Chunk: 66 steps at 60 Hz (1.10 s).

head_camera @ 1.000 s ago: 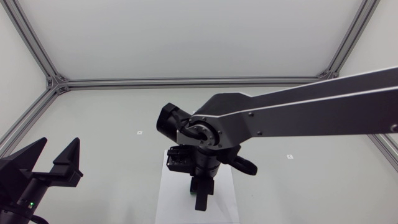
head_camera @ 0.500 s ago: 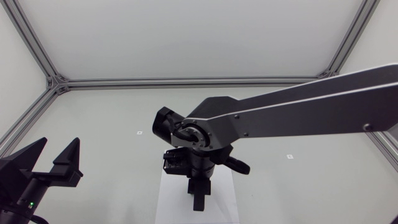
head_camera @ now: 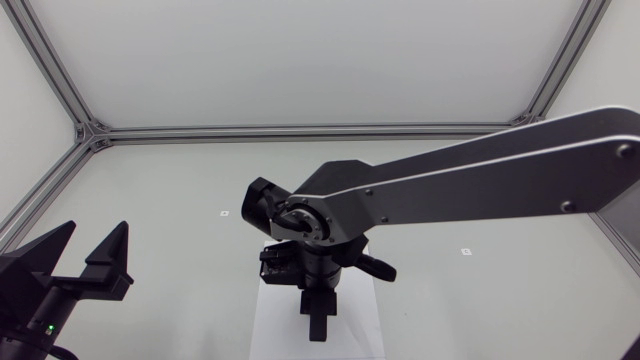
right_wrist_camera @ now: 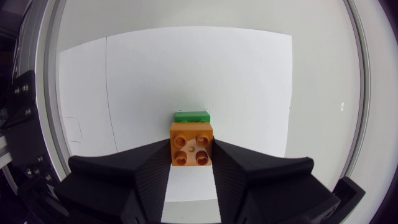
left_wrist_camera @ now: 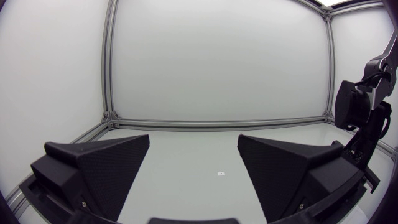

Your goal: Pick up the orange 2x2 brick with the right arm and stack it on top of the green 2x2 brick in the center

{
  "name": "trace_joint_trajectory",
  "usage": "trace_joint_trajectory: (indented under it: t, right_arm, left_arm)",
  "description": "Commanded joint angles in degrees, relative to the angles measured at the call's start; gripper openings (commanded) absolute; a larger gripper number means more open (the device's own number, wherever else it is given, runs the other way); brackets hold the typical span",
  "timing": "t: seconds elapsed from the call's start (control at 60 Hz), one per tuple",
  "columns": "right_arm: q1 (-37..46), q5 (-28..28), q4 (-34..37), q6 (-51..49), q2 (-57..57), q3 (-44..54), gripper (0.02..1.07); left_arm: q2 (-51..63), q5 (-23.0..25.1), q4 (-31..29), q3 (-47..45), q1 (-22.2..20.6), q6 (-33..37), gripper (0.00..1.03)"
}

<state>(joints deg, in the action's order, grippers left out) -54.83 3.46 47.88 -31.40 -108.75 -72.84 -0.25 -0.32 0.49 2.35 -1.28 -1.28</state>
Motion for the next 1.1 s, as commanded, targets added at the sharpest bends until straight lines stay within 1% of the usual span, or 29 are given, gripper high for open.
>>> trace_joint_trajectory:
  t: [0.0, 0.617, 1.083]
  right_arm:
    - [-0.63, 0.05, 0.73, -1.21, -1.64, -1.25, 0.08]
    - [-0.19, -0.04, 0.99, -2.35, -3.31, -1.87, 0.08]
    - [1.39, -2.59, 2.31, -2.44, -4.72, -0.73, 0.08]
  left_arm:
    - [-0.45, 0.23, -0.84, -2.35, 0.14, 0.75, 0.99]
    - [-0.45, 0.23, -0.84, -2.35, 0.14, 0.75, 0.99]
    - [-0.45, 0.23, -0.84, -2.35, 0.14, 0.75, 0.99]
